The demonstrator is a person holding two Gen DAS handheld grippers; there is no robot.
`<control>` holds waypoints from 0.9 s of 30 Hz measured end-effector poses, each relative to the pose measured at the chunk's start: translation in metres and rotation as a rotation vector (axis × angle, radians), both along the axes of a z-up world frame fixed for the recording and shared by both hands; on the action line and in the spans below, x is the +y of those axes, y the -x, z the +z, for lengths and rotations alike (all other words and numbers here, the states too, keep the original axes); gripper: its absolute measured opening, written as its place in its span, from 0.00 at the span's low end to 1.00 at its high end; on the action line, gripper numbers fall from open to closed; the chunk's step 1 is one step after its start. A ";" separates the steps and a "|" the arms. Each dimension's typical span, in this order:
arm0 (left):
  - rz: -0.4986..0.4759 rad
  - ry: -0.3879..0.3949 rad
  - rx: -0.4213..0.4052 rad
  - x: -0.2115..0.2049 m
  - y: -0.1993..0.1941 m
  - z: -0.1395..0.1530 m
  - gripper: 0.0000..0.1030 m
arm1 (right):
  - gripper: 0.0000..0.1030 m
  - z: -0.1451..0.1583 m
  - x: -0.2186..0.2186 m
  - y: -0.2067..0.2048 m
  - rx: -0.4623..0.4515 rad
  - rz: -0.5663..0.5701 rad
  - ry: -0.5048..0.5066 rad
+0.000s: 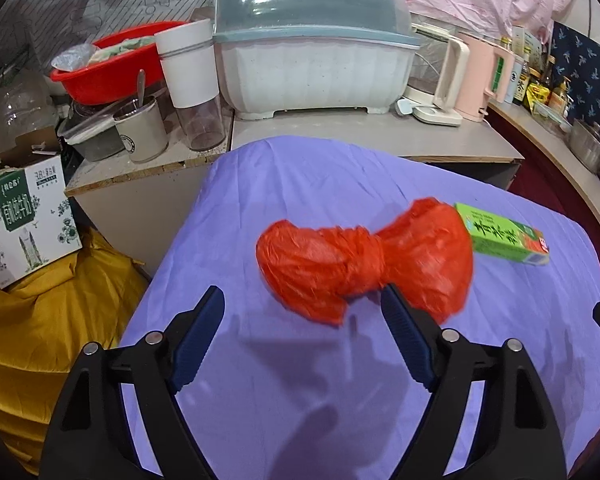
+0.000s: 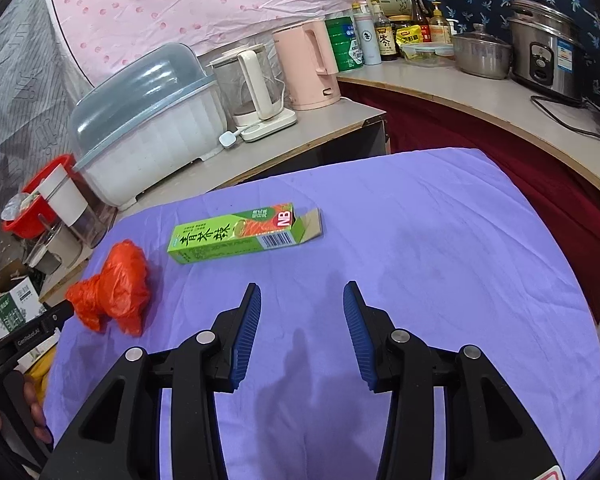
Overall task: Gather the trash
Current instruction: 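Grasp the red plastic bag with the left tool while the right approaches the green carton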
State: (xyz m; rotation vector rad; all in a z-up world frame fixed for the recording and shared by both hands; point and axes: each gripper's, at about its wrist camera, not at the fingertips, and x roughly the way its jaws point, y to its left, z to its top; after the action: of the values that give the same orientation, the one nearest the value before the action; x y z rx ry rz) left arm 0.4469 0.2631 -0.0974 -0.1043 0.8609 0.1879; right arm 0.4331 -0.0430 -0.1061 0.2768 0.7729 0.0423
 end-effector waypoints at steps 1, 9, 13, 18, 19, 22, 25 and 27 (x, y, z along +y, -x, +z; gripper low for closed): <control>0.000 0.008 0.002 0.002 -0.004 -0.002 0.74 | 0.41 -0.001 0.001 -0.006 0.001 -0.001 -0.004; -0.066 0.085 0.013 0.004 -0.033 -0.015 0.55 | 0.41 -0.009 -0.001 -0.049 -0.006 -0.001 -0.028; -0.127 0.082 0.001 -0.009 -0.035 -0.015 0.34 | 0.41 -0.015 -0.004 -0.067 0.004 0.004 -0.061; -0.180 0.063 -0.016 -0.029 -0.033 -0.009 0.06 | 0.39 -0.020 -0.003 -0.082 0.013 0.025 -0.087; -0.184 0.067 -0.022 -0.032 -0.032 -0.007 0.06 | 0.39 -0.021 -0.001 -0.085 0.015 0.036 -0.098; -0.196 0.056 -0.037 -0.040 -0.030 -0.002 0.06 | 0.39 -0.022 0.005 -0.093 0.008 0.050 -0.095; -0.196 0.055 -0.035 -0.046 -0.030 0.000 0.06 | 0.33 -0.024 0.009 -0.105 0.013 0.067 -0.097; -0.185 0.042 -0.037 -0.048 -0.031 0.000 0.06 | 0.23 -0.027 0.010 -0.112 0.028 0.081 -0.104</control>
State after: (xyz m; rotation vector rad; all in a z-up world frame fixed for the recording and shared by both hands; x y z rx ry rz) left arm 0.4775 0.2154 -0.0974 -0.0667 0.8328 -0.0054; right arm 0.5447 -0.0330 -0.1329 0.3459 0.8104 0.1556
